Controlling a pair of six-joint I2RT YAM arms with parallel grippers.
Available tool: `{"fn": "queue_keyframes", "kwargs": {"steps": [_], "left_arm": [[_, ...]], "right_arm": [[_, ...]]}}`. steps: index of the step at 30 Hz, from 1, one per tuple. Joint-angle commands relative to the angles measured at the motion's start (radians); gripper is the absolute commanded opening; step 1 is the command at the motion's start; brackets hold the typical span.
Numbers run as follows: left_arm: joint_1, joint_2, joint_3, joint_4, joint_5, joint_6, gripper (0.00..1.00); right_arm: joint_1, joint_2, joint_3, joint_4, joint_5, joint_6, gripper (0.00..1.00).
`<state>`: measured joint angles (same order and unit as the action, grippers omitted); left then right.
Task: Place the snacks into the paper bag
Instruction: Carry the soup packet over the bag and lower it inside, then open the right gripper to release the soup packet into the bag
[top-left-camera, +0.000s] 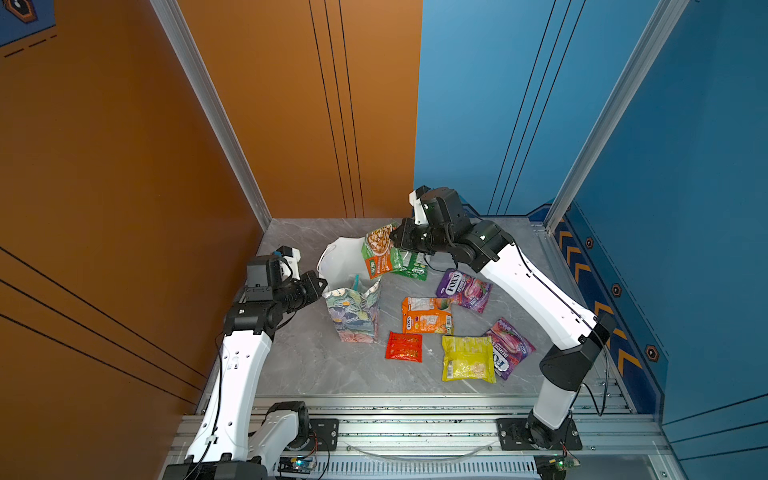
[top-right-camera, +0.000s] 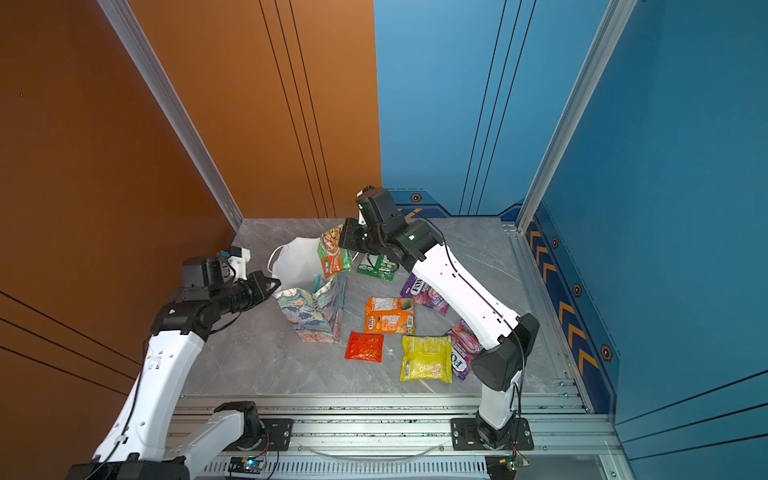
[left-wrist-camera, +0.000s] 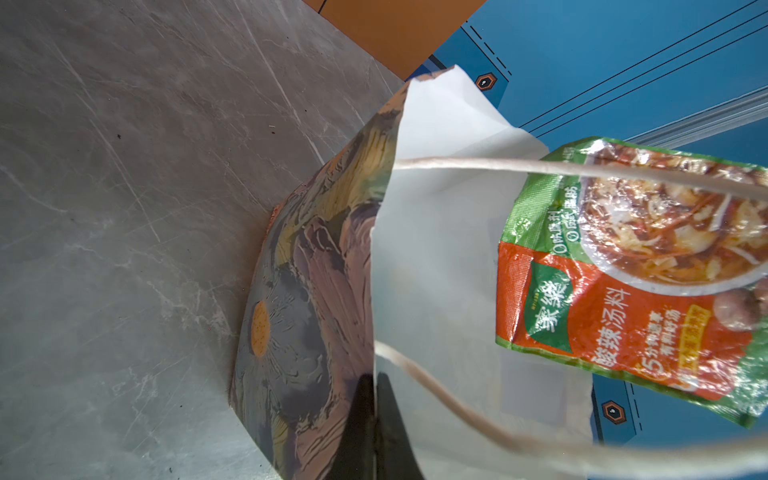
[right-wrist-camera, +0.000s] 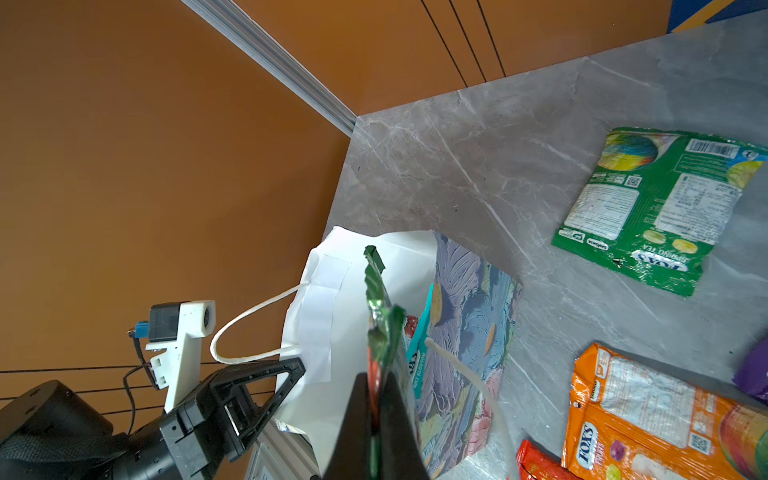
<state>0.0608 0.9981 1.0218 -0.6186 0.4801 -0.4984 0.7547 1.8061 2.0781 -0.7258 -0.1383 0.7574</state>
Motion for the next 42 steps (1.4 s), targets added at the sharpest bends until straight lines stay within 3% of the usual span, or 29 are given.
{"fn": "queue_keyframes", "kwargs": {"steps": [1,7,20,31,37,40,42], "left_arm": [[0.011,-0.009,-0.014,-0.001,0.01,0.0,0.0],[0.011,-0.006,-0.015,0.001,0.012,-0.001,0.0],[0.01,-0.014,-0.026,0.02,0.012,-0.012,0.0],[0.008,-0.013,-0.033,0.033,0.012,-0.008,0.0],[0.008,-0.011,-0.035,0.037,0.013,-0.007,0.0],[0.008,-0.013,-0.033,0.037,0.015,-0.007,0.0],[0.007,-0.013,-0.034,0.037,0.015,-0.005,0.0]], "right_arm": [[0.014,-0.005,0.007,-0.023,0.029,-0.021,0.03],[0.041,0.032,0.087,-0.029,0.041,-0.032,0.0],[0.114,0.167,0.341,-0.311,0.238,-0.047,0.0],[0.133,0.226,0.385,-0.375,0.267,-0.063,0.0],[0.137,0.24,0.48,-0.332,0.194,-0.091,0.39],[0.133,0.21,0.49,-0.279,0.173,-0.107,0.52],[0.128,0.184,0.491,-0.255,0.173,-0.116,0.54]]}}
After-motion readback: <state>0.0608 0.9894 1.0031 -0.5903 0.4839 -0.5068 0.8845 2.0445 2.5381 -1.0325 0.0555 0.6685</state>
